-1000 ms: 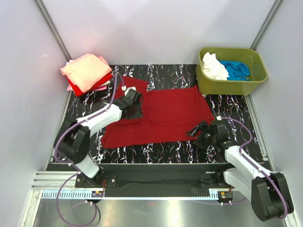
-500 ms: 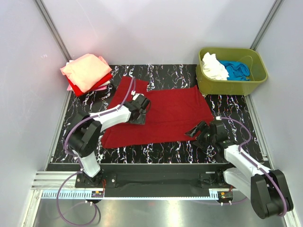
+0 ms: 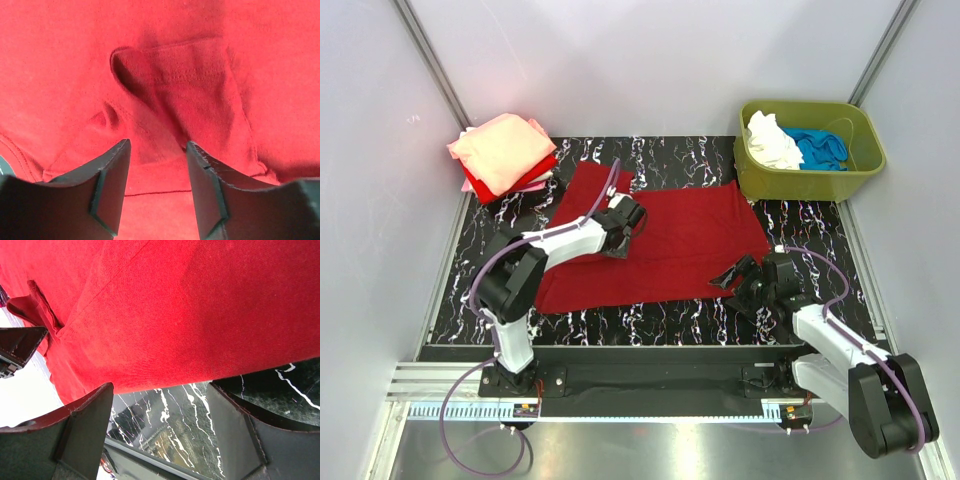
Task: Fold and stack the t-shirts
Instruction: Fold the tshirt
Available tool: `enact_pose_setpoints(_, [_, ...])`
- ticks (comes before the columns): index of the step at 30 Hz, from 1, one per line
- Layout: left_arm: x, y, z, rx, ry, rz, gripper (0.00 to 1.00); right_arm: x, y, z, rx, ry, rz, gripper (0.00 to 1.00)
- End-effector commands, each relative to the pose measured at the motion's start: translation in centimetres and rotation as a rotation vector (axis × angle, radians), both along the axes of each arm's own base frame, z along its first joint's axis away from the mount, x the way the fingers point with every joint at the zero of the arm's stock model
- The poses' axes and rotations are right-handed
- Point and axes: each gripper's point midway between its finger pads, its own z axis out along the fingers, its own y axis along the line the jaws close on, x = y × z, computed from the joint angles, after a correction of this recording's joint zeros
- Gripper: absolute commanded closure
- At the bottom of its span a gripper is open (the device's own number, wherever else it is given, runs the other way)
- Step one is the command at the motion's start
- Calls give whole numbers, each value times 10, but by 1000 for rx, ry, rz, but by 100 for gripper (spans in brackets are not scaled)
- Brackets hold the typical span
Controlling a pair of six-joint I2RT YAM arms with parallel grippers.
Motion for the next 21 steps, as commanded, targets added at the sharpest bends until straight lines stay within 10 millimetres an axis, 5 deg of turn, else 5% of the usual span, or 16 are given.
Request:
enact_pose_setpoints(1, [20,-2,13,26,-63,-3,51,7,5,8,2,-28,16,17])
enact_pose_setpoints(6, [28,2,16,31,-65,0,69,8,5,8,1,-24,17,17])
enact_pose_setpoints(11, [37,20,35,48,-94,34,100,8,5,7,1,-20,20,17])
enact_pose_setpoints(18, [64,81,60,101,-111,157,98,9,6,7,4,-21,22,17])
enact_pose_setpoints(20, [70,106,62,118,-97,209,89,9,6,7,4,-21,22,17])
enact_pose_setpoints(21, [75,114,64,119,-97,229,67,9,6,7,5,-22,22,17])
